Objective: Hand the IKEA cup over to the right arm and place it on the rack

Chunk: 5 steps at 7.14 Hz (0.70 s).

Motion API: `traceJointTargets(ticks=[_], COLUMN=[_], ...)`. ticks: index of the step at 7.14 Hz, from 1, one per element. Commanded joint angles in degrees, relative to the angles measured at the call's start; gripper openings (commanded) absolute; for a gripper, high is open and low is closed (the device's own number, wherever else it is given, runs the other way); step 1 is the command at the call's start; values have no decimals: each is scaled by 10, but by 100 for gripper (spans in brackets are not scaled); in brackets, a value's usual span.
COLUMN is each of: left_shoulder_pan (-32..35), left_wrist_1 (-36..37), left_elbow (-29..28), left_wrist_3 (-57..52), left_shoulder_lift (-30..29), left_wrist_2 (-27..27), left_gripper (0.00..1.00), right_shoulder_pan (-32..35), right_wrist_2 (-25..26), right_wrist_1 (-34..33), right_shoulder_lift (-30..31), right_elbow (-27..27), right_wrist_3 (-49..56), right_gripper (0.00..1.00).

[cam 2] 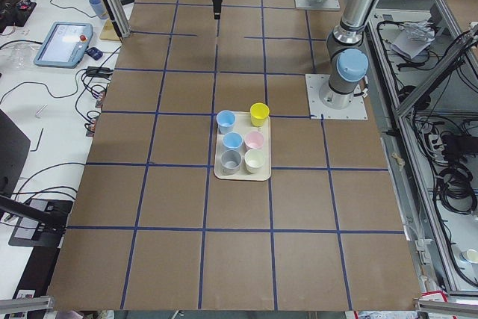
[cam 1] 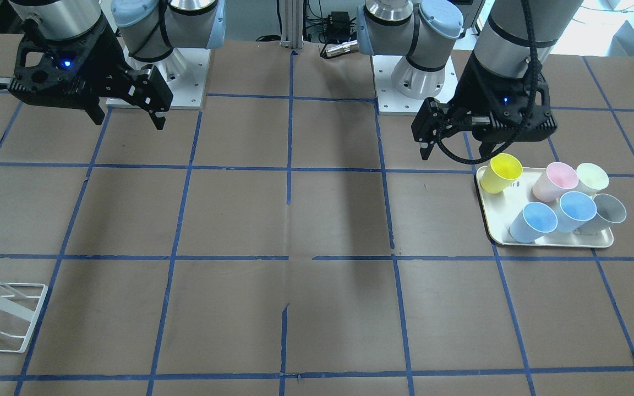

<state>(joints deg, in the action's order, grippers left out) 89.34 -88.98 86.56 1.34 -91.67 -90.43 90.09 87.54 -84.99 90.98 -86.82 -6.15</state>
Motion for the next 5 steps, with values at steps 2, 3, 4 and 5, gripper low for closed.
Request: traceJointTargets(ticks=[2, 3, 4, 5], left_shoulder_pan=[-2, -2, -2, -4], left_wrist_1=[6, 8, 0, -1], left_elbow=[35, 34, 22, 34], left_wrist_3=[-4, -4, -12, -20], left_shoulder_lift=[21, 23, 30, 37], left_wrist_2=[-2, -2, -3, -3], left_gripper=[100, 100, 100, 100], right_shoulder_pan=[0, 0, 0, 0], right_wrist_2=[-1, -2, -2, -4], right_wrist_1=[0, 0, 1, 0], right_shoulder_lift=[0, 1, 2, 1], right_elbow=[0, 0, 0, 0], right_wrist_3=[0, 0, 0, 0], right_gripper=[100, 100, 100, 100])
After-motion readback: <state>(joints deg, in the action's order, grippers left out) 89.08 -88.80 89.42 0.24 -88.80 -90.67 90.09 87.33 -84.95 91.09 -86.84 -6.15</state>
